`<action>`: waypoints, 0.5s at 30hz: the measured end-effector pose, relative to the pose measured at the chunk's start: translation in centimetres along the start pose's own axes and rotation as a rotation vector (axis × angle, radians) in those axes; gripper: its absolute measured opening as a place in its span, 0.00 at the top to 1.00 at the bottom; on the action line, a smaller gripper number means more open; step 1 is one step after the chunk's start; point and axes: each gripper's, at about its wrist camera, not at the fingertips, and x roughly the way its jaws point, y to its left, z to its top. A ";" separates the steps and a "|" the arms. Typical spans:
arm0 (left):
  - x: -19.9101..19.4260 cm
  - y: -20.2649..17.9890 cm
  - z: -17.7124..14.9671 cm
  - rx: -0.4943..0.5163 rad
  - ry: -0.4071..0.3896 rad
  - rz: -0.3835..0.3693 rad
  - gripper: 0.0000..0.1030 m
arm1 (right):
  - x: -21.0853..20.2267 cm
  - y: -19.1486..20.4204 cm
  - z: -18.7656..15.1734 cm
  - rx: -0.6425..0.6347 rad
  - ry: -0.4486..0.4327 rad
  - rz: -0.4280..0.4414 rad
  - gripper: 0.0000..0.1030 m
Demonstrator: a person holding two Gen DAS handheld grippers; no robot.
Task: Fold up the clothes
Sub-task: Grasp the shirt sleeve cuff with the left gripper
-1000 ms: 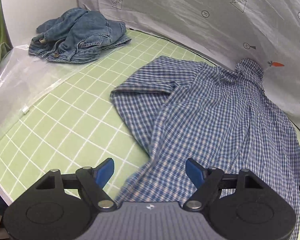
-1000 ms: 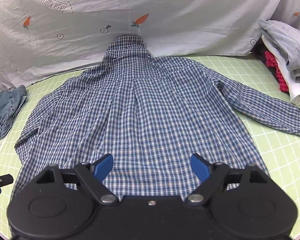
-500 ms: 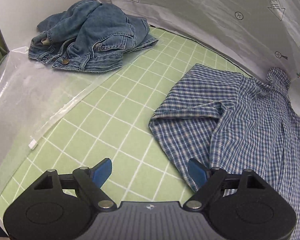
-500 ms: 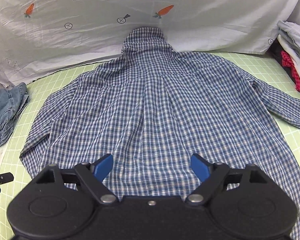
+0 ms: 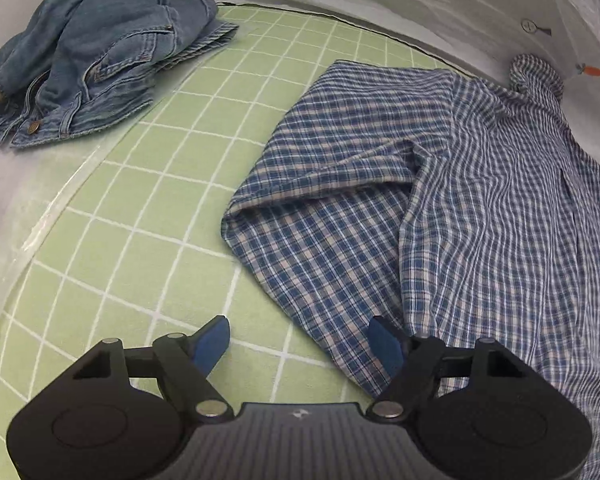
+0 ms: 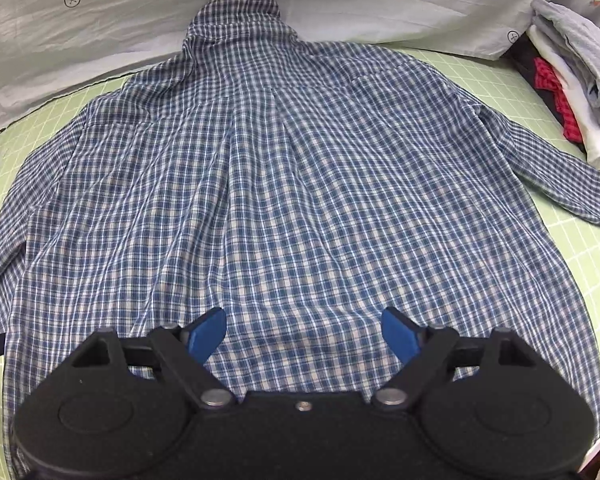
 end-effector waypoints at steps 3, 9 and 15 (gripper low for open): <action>0.0 -0.5 0.0 0.022 -0.018 0.027 0.47 | 0.1 0.2 0.2 -0.022 -0.002 0.007 0.17; 0.0 -1.0 0.1 0.024 -0.063 0.027 0.91 | 0.3 0.4 0.5 -0.036 0.001 0.025 0.17; -0.6 0.6 0.7 -0.038 -0.085 0.017 0.98 | 0.2 -0.3 0.3 -0.006 -0.002 0.028 0.17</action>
